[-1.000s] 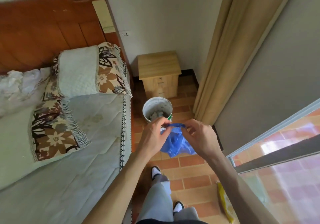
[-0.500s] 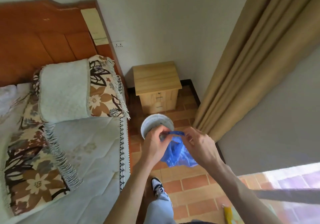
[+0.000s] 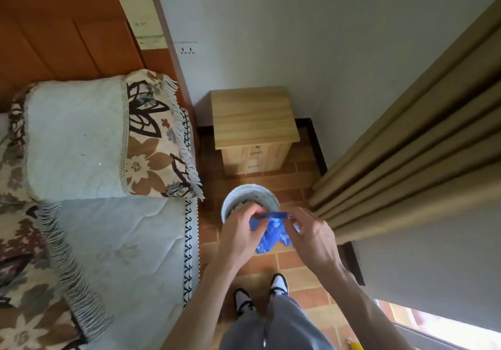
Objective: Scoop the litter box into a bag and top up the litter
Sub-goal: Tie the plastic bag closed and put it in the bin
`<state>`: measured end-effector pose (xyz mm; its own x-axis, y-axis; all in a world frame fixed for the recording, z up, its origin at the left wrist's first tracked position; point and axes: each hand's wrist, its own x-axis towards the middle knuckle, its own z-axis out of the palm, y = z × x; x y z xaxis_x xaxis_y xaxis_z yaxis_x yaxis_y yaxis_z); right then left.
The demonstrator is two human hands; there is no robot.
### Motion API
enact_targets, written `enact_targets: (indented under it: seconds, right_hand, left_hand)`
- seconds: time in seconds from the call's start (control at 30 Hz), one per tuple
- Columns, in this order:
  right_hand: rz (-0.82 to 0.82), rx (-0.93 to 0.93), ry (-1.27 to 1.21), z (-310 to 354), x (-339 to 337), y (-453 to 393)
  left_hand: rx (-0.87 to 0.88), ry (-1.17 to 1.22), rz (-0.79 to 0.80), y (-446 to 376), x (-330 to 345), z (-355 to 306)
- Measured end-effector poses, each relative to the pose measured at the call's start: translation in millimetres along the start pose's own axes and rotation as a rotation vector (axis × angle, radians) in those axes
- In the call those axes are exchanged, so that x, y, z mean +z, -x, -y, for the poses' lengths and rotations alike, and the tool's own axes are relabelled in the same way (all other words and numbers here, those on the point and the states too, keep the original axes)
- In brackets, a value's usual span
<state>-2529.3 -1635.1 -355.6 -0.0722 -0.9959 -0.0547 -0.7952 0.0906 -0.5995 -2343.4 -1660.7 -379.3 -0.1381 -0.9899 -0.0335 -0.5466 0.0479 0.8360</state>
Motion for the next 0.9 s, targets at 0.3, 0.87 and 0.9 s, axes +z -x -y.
enact_targets:
  seconds: [0.3,0.87,0.9]
  right_hand:
    - [0.078,-0.041,-0.010,-48.5,100.5,-96.0]
    - [0.320,0.020,0.038,-224.7,344.2,-202.1]
    - [0.339,0.025,0.030,-233.1,355.3,-206.0]
  left_hand:
    - [-0.063,-0.021,-0.057,-74.7,40.9,103.5]
    - [-0.271,-0.104,-0.004,-150.7,207.5,351.1]
    - [-0.293,-0.108,0.007,-153.9,213.9,362.9]
